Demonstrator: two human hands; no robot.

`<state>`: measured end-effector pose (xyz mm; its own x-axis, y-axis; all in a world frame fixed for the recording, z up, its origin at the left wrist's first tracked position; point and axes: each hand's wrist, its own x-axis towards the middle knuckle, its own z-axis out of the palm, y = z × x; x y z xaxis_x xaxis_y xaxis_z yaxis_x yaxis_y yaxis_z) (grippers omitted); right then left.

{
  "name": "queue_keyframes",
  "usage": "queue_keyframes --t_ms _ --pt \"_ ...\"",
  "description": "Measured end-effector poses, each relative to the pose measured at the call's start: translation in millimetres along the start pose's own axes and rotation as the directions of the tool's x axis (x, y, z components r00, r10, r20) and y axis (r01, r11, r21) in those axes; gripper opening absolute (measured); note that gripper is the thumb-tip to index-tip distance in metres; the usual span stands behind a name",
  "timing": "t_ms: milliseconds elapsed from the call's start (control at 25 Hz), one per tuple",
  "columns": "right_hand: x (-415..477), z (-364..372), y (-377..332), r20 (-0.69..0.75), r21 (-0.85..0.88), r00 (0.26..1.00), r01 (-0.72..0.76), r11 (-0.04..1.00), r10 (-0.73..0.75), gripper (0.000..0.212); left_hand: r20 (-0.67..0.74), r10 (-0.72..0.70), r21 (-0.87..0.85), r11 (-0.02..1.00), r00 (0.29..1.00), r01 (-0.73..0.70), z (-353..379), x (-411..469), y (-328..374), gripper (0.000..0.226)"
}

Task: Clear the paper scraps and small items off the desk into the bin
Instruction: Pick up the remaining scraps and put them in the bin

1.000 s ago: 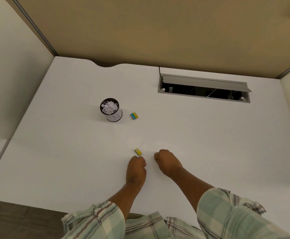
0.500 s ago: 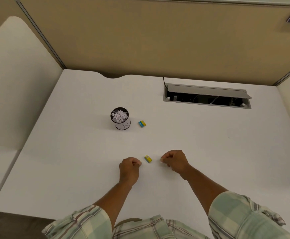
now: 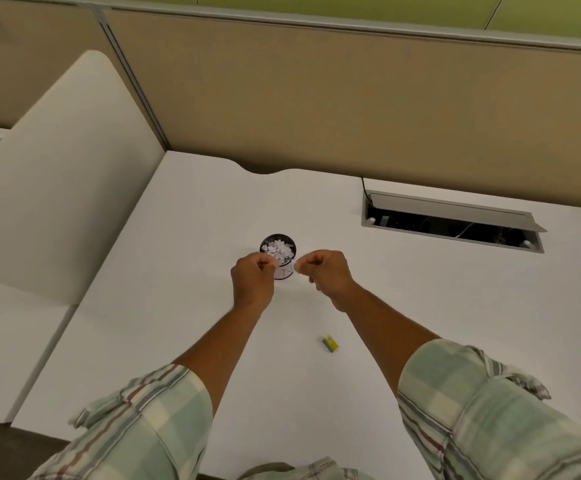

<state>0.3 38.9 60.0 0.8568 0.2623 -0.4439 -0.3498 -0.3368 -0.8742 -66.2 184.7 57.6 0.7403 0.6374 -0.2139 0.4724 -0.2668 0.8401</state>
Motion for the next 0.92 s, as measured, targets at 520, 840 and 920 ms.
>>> queue_keyframes --t_ms 520,840,920 --pt "56 28 -38 -0.025 -0.489 0.989 0.115 0.864 -0.146 0.024 0.042 0.105 0.22 0.969 0.994 -0.111 -5 64 3 0.012" --pt "47 8 -37 -0.031 -0.433 0.977 0.178 0.884 -0.212 0.008 0.063 0.189 0.185 0.963 0.98 -0.197 0 55 8 0.007" --pt "43 -5 -35 -0.057 -0.407 0.975 0.172 0.897 -0.213 0.011 0.07 0.231 0.172 0.956 0.97 -0.24 3 52 9 0.006"
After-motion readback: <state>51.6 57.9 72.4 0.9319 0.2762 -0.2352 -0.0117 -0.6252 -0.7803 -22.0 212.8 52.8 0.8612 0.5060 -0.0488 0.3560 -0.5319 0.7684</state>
